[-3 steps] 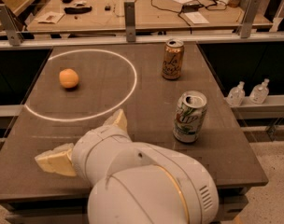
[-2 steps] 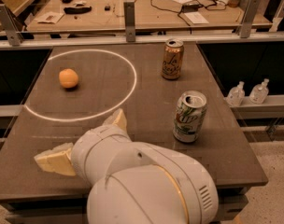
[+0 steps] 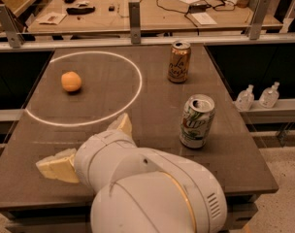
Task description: Move orange near orange can
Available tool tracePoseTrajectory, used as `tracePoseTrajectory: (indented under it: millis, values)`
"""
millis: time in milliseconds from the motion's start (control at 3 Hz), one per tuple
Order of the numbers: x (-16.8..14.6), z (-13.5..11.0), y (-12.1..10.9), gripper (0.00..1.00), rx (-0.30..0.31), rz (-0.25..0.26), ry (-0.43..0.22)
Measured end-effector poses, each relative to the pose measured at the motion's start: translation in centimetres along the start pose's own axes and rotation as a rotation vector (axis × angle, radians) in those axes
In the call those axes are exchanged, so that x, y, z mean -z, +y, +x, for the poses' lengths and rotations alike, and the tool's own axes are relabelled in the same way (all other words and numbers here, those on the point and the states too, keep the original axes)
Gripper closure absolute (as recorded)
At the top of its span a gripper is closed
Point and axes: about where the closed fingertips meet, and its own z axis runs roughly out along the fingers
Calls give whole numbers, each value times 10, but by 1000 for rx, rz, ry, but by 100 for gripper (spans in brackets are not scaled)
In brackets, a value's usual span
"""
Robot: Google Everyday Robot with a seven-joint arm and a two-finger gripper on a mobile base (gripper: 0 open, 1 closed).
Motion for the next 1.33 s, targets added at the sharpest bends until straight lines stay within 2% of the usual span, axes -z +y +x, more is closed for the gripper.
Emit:
tracePoseTrajectory:
  millis: [333,667,1000,1333]
  values:
    - [-5,-8,-7,0,-33,4,-37]
    - [-15,-17,-17,0,-69,-30,-81]
    - [-22,-27,-29,0,-63,-57,-100]
    - [-38,-33,-44,0,-46,-90,-78]
